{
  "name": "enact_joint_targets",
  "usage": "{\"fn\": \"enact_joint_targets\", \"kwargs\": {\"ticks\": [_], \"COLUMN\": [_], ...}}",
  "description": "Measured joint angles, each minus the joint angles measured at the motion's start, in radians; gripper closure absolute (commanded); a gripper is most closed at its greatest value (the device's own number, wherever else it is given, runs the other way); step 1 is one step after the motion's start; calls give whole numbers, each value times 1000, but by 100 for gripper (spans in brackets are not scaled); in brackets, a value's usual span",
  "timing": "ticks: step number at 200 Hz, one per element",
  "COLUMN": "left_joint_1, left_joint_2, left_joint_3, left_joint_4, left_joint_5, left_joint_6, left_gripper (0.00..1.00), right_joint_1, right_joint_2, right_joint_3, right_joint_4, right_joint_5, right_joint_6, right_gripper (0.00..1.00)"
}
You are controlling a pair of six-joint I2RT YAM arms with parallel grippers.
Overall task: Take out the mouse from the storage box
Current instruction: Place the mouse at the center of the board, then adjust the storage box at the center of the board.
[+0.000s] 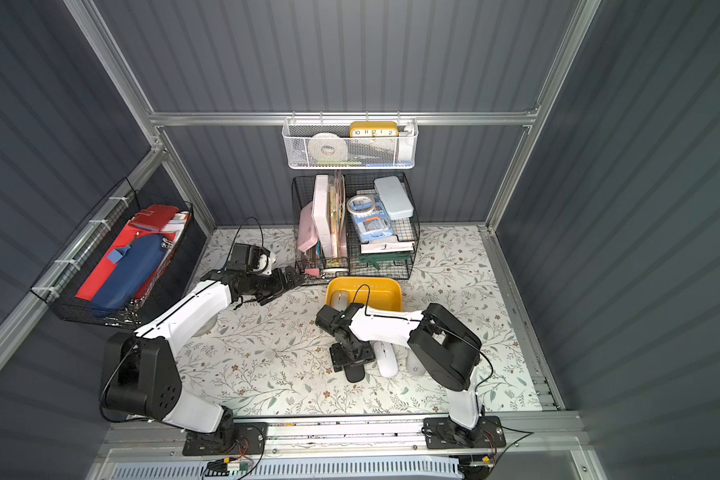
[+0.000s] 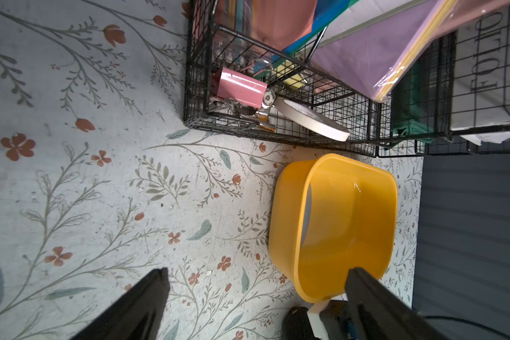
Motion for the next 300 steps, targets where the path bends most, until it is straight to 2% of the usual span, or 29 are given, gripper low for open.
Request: {"fn": "enact_joint_targets", "kwargs": {"ticks": [42, 73, 82, 98, 121, 134, 151, 169, 199, 262, 300], "left_joint_1": [-2, -29, -63, -161, -324, -383, -424, -433, -436, -482, -489], "left_joint_2": [-14, -18, -15, 23, 164, 243, 316, 370, 444, 630, 645], "left_joint_3": [68, 119, 145, 247, 484, 572, 592, 532, 475, 683, 742], "left_joint_4": [-43, -69, -98, -172, -250, -268, -285, -291, -302, -363, -430], "left_joint_5": [-5, -25, -55, -117, -187, -212, -239, -269, -330, -440, -473], "left_joint_6": [18, 27, 29, 40, 66, 75, 77, 58, 21, -34, -51], "left_gripper": [2, 14, 18, 18, 15, 13, 10, 10, 9, 8, 8], "right_joint_1": [1, 2, 2, 3, -28, -73, -156, -237, -315, -342, -344], "right_joint_2": [-68, -153, -181, -258, -443, -563, -703, -816, -887, -834, -835], "right_joint_3": [12, 79, 111, 159, 163, 129, 67, -4, -77, -133, -162], "right_joint_4": [-37, -95, -122, -178, -235, -245, -254, -261, -263, -204, -174], "right_joint_5": [1, 42, 79, 191, 388, 474, 547, 591, 603, 542, 509], "right_joint_6": [-4, 3, 12, 39, 105, 138, 174, 193, 194, 184, 184], "right_gripper": [22, 25, 25, 24, 24, 24, 24, 24, 24, 23, 23]}}
